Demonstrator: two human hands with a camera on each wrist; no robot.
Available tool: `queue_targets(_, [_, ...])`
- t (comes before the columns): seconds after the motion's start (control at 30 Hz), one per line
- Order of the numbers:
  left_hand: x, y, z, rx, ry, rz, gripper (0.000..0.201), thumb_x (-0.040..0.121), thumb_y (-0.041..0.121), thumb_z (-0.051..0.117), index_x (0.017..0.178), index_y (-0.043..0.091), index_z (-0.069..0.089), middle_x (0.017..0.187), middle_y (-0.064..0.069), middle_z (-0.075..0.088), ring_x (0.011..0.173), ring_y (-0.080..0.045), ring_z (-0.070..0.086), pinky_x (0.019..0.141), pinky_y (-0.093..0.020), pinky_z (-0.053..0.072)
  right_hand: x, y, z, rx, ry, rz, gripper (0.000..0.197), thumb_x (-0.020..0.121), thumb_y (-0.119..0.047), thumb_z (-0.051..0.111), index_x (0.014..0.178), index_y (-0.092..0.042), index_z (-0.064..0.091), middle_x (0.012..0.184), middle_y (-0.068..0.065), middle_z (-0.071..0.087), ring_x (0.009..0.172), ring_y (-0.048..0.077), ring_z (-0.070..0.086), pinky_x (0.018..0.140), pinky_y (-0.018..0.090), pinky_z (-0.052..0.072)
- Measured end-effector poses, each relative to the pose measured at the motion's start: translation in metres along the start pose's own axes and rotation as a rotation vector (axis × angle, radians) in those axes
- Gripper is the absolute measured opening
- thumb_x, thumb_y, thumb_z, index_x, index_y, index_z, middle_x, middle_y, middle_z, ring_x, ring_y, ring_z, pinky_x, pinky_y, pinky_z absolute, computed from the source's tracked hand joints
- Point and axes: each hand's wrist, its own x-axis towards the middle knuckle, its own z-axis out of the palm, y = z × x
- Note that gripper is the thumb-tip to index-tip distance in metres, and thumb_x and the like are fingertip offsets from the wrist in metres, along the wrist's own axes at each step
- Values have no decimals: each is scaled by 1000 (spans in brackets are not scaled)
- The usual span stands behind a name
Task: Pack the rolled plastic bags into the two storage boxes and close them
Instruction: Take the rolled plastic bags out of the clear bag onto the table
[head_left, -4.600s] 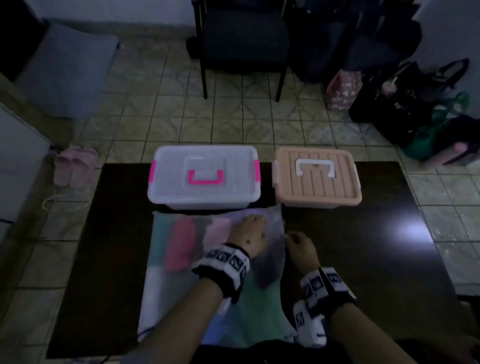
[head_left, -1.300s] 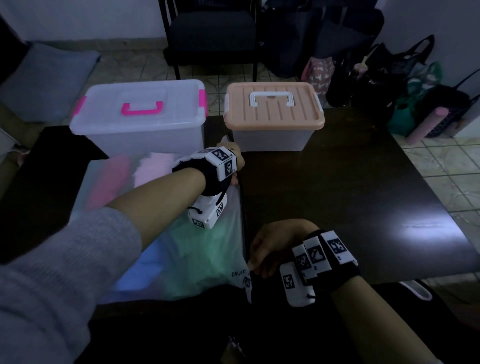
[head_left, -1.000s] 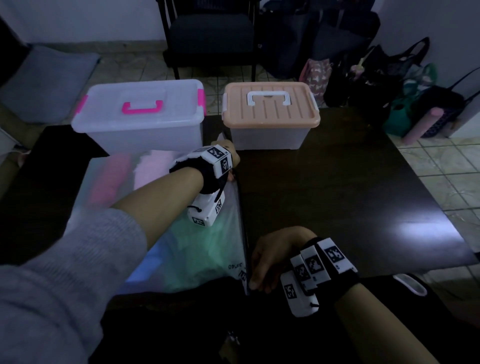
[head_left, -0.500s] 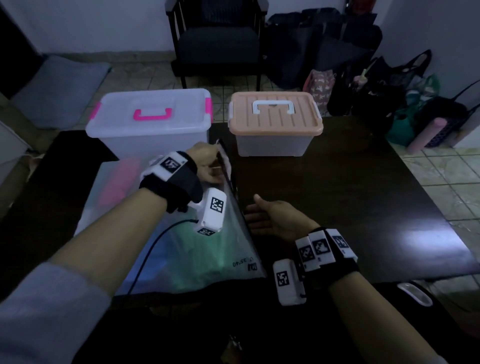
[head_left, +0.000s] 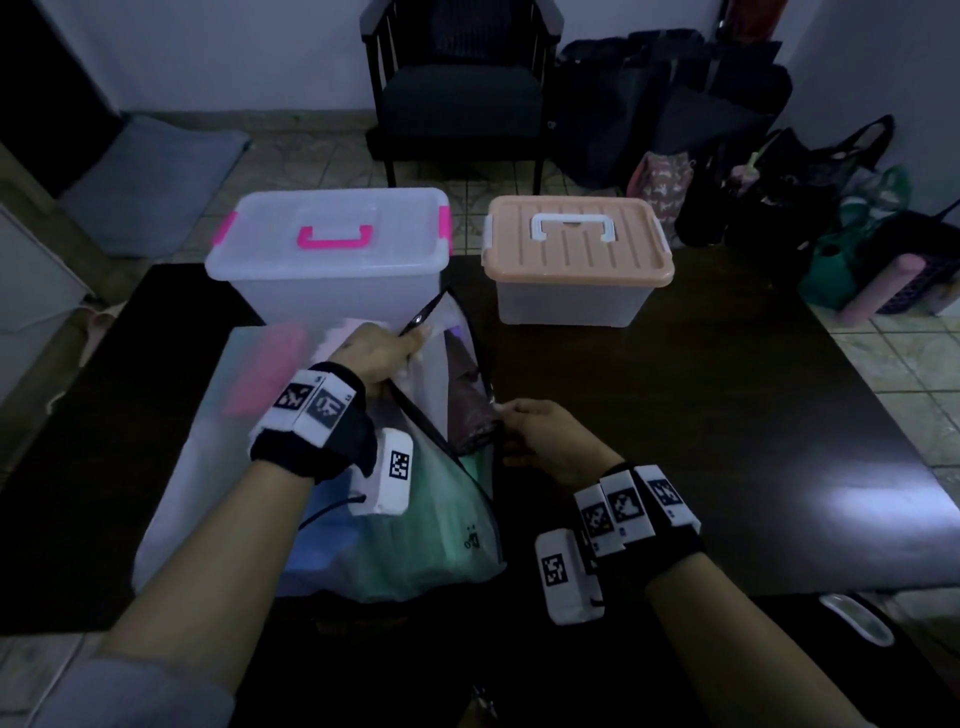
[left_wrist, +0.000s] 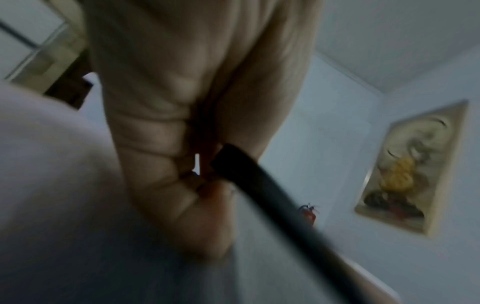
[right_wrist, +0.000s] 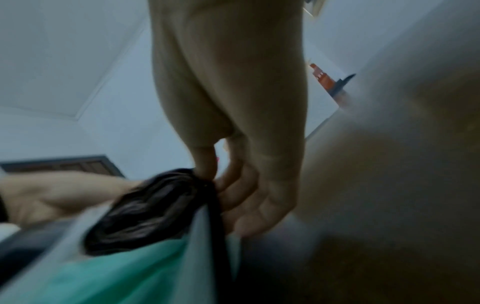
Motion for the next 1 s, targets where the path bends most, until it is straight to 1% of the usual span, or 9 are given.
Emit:
queue_targets(0.07, [-2,-4,3,-217,1,-65,39,92,39,55,69,8,55,63,-7,55,58,-20,55,56,-28,49,2,0,-1,79,57,2,22,100,-15,42,82,-14,54,79,4,54,69,14,50,62,27,43])
queue_targets(0.13, [-1,-8,7,-450,-9,-120,34,95,35,51,80,5,57,64,-5,59,56,-17,57,52,-27,52,2,0,-7,160,118,45,24,100,-13,41,79,-13,52,76,4,53,66,14,50,59,26,42])
queue_targets(0.2, [0,-11,9,-568,35,-159,36,97,36,46,88,3,57,76,-8,61,63,-18,58,54,-27,53,-1,1,-18,253,150,104,25,100,-12,41,80,-9,54,75,7,55,67,17,52,59,27,43])
queue_targets(0.3, [3,-12,13,-678,86,-173,40,98,39,40,75,9,52,80,-9,60,64,-19,56,61,-31,50,-4,3,-33,324,145,152,24,99,-11,43,82,-3,57,79,10,59,72,21,55,62,30,46])
queue_targets(0.63, [-14,10,71,-786,20,-158,40,99,38,39,74,10,52,78,-8,60,67,-20,57,73,-31,50,-12,0,-96,95,263,201,26,98,-11,47,75,-2,55,71,10,54,65,20,52,59,30,48])
queue_targets(0.7, [-19,18,87,-795,-1,-156,41,100,39,38,74,10,51,77,-7,58,66,-20,56,71,-31,50,-20,-3,-107,-78,320,206,26,97,-15,50,75,-3,54,74,11,52,65,20,51,63,29,45])
queue_targets(0.83, [-29,34,114,-735,-23,-133,44,100,40,34,72,11,50,70,-4,53,60,-17,51,58,-26,44,-30,-14,-122,-679,421,295,33,96,-29,51,90,3,58,79,11,58,62,20,53,49,24,39])
queue_targets(0.93, [-29,37,125,-616,23,-104,47,100,44,32,69,13,49,67,-3,48,57,-17,46,55,-25,38,-24,-21,-126,-838,377,208,32,95,-20,51,109,7,59,105,19,62,82,28,61,63,27,50])
queue_targets(1.0, [-27,35,127,-570,45,-96,48,100,45,30,70,14,49,72,-3,50,66,-20,49,65,-27,41,-24,-32,-118,-870,502,-35,32,95,-20,52,115,3,57,110,17,59,105,31,58,79,31,44])
